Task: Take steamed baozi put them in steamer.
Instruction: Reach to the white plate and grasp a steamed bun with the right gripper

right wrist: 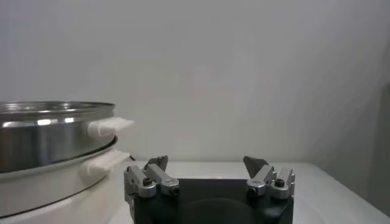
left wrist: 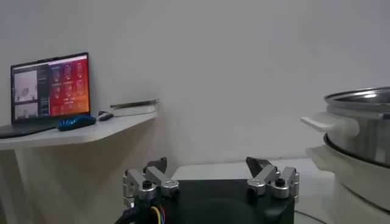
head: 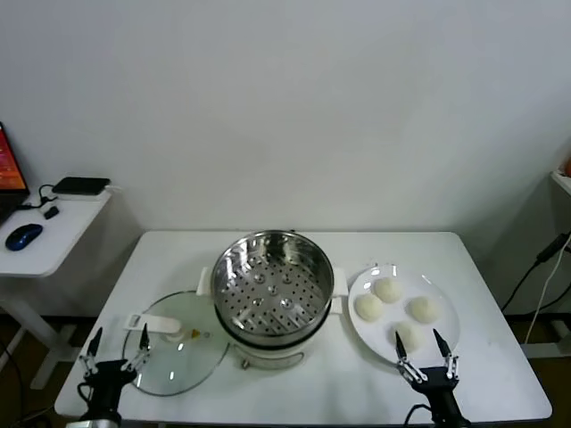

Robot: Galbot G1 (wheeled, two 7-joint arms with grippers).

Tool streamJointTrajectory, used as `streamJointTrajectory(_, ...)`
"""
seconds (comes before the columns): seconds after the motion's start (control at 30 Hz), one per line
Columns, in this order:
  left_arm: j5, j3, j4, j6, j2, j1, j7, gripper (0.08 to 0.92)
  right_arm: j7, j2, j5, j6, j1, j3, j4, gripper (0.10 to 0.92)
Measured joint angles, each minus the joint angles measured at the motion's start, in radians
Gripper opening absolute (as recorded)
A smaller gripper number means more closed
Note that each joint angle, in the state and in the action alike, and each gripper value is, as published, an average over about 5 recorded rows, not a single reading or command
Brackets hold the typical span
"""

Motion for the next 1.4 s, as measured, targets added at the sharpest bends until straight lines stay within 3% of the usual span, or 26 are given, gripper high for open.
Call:
streamJointTrajectory(0.33, -0.001, 0.006, 0.0, -0.001, 0.0, 0.001, -0.003, 0.823, 0.041, -0.064, -0.021, -0.175, 0.148, -0.011, -0.003, 0.823)
streamJointTrajectory(0.7, -0.008, 0.008, -0.001, -0.008, 0.0, 0.003, -0.003, 0.823, 0.004, -0.289, 0.036, -0.483, 0.453, -0.112, -0.077, 0.823)
streamJointTrajectory(1.1, 0.006, 0.023, 0.008, -0.024, 0.0, 0.006, 0.001, 0.823, -0.26, -0.613, 0.04, -0.75, 0.895, -0.458, -0.185, 0.823)
streamJointTrajectory(1.4, 0.027, 0.04, 0.026, -0.042, 0.0, 0.008, 0.003, 0.823, -0.571, -0.79, -0.013, -0.722, 1.344, -0.913, -0.291, 0.823)
